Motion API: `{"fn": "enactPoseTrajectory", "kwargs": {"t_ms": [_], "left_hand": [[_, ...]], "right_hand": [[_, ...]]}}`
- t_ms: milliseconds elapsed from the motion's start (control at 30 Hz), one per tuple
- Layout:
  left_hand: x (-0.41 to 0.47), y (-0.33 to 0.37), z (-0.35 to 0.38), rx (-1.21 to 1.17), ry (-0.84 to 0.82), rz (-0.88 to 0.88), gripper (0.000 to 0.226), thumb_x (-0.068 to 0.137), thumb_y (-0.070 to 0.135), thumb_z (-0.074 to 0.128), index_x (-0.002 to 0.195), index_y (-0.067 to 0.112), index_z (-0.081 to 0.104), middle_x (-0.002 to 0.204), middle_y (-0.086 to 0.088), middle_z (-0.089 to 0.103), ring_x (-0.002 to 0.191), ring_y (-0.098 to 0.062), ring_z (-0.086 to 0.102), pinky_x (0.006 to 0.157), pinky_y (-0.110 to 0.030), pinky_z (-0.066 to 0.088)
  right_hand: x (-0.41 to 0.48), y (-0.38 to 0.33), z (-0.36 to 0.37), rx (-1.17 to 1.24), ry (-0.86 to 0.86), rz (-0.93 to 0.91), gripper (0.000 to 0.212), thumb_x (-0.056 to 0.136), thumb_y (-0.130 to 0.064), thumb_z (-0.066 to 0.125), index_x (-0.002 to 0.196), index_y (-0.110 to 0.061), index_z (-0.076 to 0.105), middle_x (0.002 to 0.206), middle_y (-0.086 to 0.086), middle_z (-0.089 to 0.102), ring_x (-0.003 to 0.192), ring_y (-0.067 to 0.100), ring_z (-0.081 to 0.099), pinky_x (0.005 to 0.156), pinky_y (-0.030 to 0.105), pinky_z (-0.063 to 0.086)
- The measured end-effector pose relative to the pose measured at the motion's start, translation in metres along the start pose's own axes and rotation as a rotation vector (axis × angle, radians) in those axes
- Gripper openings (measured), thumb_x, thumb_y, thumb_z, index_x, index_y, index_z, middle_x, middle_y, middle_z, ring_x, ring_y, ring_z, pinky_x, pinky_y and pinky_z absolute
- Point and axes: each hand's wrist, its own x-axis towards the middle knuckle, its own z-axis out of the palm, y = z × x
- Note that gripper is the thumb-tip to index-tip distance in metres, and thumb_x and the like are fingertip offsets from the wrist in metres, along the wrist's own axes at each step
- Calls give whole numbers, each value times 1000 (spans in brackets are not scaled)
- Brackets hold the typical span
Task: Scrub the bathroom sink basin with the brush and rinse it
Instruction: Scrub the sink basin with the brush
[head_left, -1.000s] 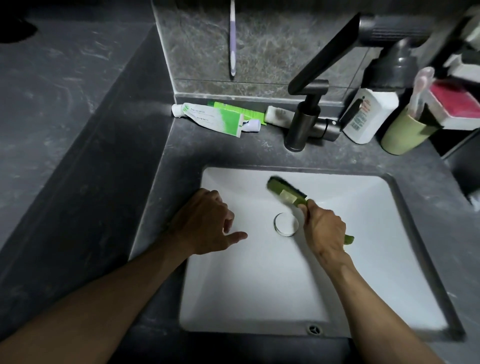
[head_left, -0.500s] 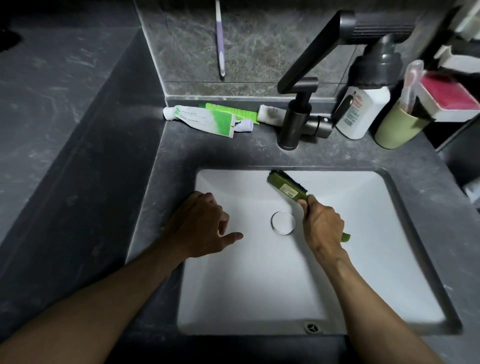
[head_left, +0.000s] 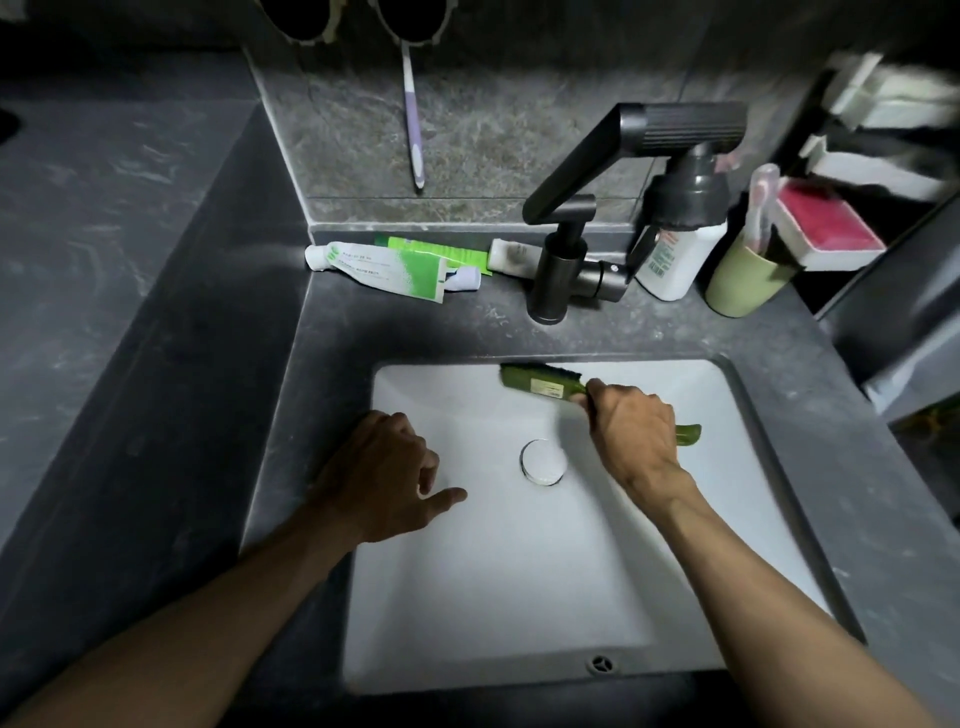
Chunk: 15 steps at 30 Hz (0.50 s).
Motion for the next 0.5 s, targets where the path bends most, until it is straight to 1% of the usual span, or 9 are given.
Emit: {"fn": "enactPoseTrajectory", "kwargs": {"t_ms": [67, 167, 233, 300, 367, 433, 500], "left_hand": [[1, 1, -2, -10, 0, 1, 68, 81, 87, 37, 65, 27, 66, 71, 16, 67, 83, -6, 58, 93, -34, 47], [2, 3, -4, -13, 22, -14, 67, 80, 86, 40, 65, 27, 67, 71, 16, 67, 83, -6, 58, 93, -32, 45], [2, 4, -5, -6, 12, -16, 66, 80, 85, 40, 64, 26, 67, 70, 15, 67, 83, -6, 58, 92, -32, 44], [1, 3, -4, -4, 9, -17, 67, 81, 85, 39, 64, 26, 67, 69, 15, 67, 83, -7, 59, 91, -32, 44], [0, 3, -4, 9, -3, -18, 68, 82, 85, 37, 64, 26, 67, 70, 14, 67, 82, -7, 59, 91, -32, 46], [1, 5, -5, 24, -22, -16, 70, 82, 85, 34, 65, 26, 67, 71, 14, 68, 83, -7, 58, 92, -33, 46], [2, 5, -7, 26, -26, -15, 69, 80, 85, 34, 66, 25, 66, 72, 15, 67, 85, -7, 58, 92, -33, 45]], "right_hand": [[-3, 31, -4, -67, -13, 82, 37, 103, -48, 33, 97, -20, 57, 79, 8, 68, 72, 35, 65, 61, 34, 36], [-17, 61, -4, -89, 3, 220, 38, 102, -45, 35, 102, -18, 61, 78, 12, 68, 71, 36, 65, 60, 33, 38], [-12, 43, 0, -60, -9, 186, 39, 103, -46, 33, 104, -19, 60, 81, 11, 68, 72, 34, 65, 61, 33, 36], [-1, 6, 5, -25, -45, 47, 39, 104, -48, 29, 105, -21, 57, 85, 7, 69, 77, 32, 65, 63, 33, 34], [7, -17, 4, 12, -64, -29, 39, 104, -49, 28, 104, -22, 56, 86, 4, 69, 78, 32, 65, 64, 33, 33], [7, -1, 5, -11, -75, 20, 39, 104, -49, 28, 105, -22, 56, 87, 5, 69, 80, 33, 65, 64, 33, 33], [-4, 35, 6, -45, -65, 153, 38, 104, -46, 29, 107, -20, 57, 87, 9, 69, 79, 34, 65, 63, 33, 35]]}}
